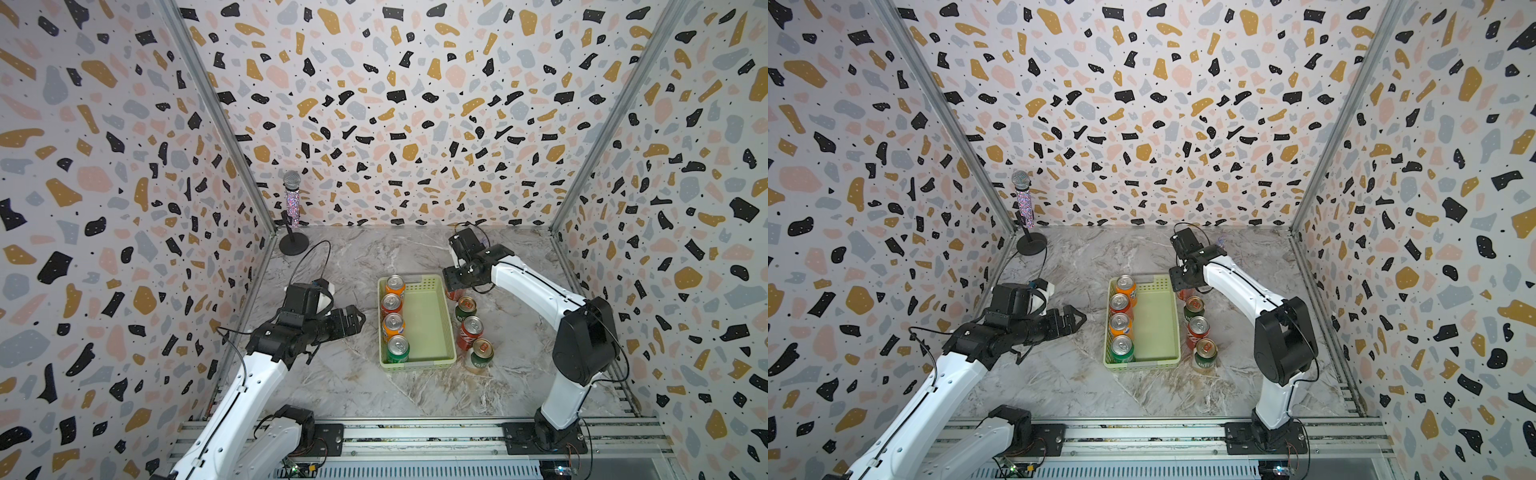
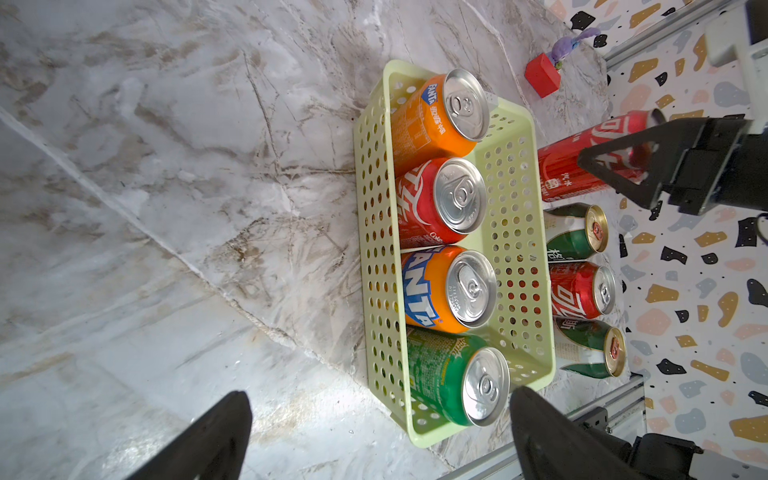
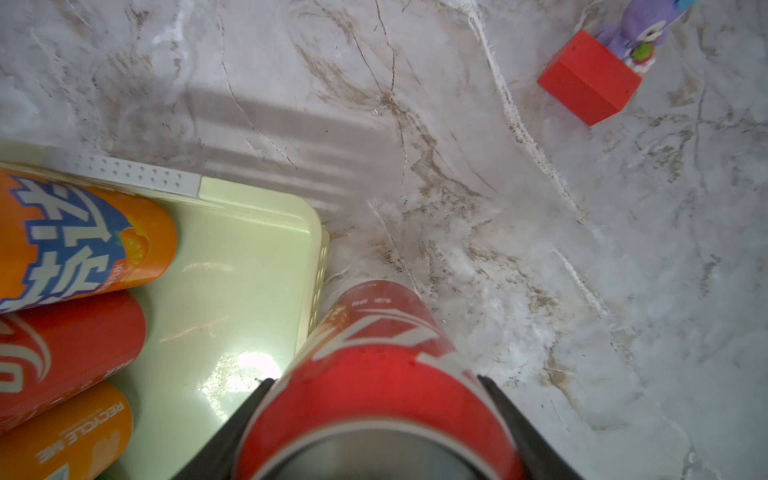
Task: Take out the drinks from the basket
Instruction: Place the drink at the center of the board.
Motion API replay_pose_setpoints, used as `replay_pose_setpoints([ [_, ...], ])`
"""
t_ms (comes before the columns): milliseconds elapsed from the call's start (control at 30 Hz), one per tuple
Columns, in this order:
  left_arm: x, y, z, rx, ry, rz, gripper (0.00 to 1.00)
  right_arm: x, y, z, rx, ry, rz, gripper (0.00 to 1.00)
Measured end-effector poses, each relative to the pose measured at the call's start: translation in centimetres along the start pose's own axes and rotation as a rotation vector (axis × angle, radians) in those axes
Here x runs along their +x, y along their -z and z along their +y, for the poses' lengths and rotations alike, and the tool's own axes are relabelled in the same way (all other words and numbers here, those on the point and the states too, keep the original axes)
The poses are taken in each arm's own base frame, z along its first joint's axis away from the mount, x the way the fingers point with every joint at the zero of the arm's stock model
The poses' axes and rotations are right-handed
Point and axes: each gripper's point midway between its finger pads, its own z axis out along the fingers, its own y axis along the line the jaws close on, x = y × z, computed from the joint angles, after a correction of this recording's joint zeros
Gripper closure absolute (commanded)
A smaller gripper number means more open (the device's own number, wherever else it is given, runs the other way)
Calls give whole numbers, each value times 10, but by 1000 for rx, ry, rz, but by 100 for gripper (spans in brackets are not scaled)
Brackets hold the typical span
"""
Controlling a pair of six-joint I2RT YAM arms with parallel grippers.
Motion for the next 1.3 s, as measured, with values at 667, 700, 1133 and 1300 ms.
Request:
replay_pose_setpoints([
  [667, 3, -1, 2, 1, 0, -1, 0, 27, -41, -2, 6, -52, 45, 61],
  [700, 4, -1, 2, 1, 1, 0, 0, 28, -42, -2, 6, -54, 46, 59],
  [1133, 5, -2, 3, -1, 3, 3, 0, 31, -45, -2, 5, -60, 50, 34],
  [1300, 5, -2, 3, 0, 3, 2, 0, 32, -45, -3, 5, -60, 51, 28],
])
